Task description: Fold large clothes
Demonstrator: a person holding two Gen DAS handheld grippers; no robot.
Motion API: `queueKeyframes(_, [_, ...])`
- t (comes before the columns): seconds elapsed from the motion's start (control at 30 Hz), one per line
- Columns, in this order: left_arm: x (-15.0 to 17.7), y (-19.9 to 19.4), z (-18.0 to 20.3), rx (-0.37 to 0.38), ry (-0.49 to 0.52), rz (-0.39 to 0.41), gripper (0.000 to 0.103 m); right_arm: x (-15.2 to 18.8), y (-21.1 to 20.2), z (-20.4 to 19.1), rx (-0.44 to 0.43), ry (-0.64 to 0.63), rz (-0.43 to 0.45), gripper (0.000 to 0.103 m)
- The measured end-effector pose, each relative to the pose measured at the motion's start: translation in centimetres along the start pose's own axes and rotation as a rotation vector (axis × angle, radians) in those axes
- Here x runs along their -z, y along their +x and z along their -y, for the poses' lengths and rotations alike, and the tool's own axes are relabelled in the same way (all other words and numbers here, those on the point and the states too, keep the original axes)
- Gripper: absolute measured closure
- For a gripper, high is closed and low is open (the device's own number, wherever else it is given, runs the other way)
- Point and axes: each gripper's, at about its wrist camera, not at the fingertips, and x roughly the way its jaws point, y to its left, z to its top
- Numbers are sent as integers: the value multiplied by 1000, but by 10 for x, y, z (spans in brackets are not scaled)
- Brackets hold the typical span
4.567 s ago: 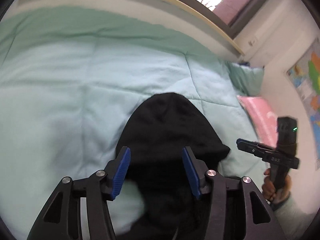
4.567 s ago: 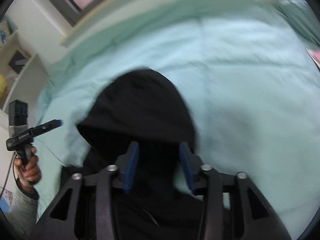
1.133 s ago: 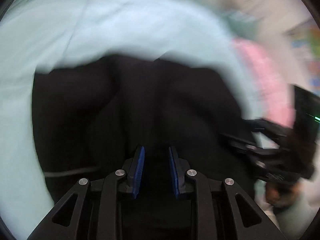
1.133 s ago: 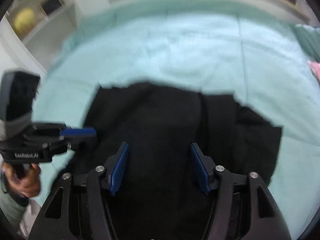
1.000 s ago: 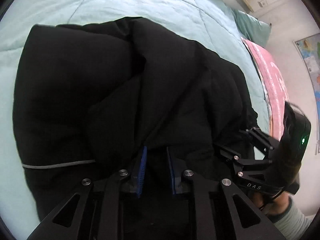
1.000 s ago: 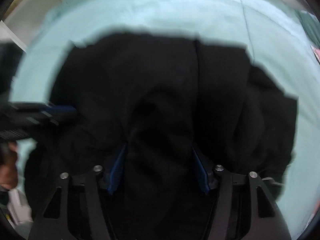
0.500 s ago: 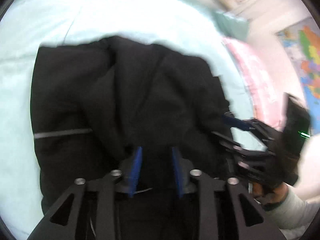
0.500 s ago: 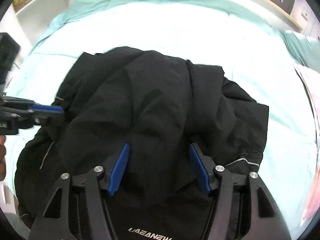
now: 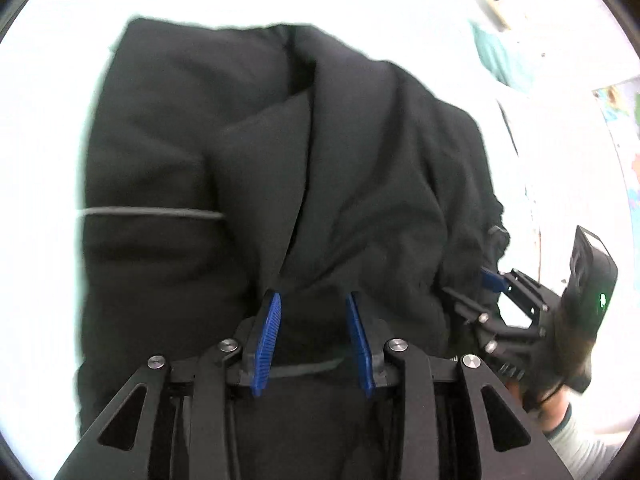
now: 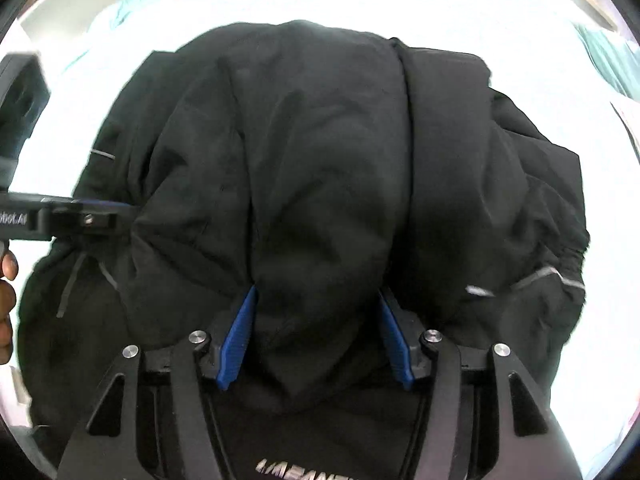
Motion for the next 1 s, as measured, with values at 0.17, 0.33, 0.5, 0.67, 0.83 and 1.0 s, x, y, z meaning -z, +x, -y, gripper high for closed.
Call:
queueKeyframes(0.17, [38,-55,-20,-160,28,58,65,34,-58,19,-16,34,61,43])
queueKeyframes(0.33, [86,-102,-73,-226,-52,79,65,76,-91,68,24,117,90,43])
queueKeyframes(0.5, [147,-115,-132,-116,-223,33,65,124,-101,116,69,289,48,43])
queueKeyframes(0.67, [209,-84,-149,-83,-322,-55,65,166,-107,153,106,387,-14,42])
queueKeyframes(0.83, [241,-80,-159,-55,-373,-55,63,203,-111,161,130,427,-67,43])
queueKeyframes(1.0, [245,-79,-160,-38,-385,-23,61,218,-111,153,133,405,-98,43])
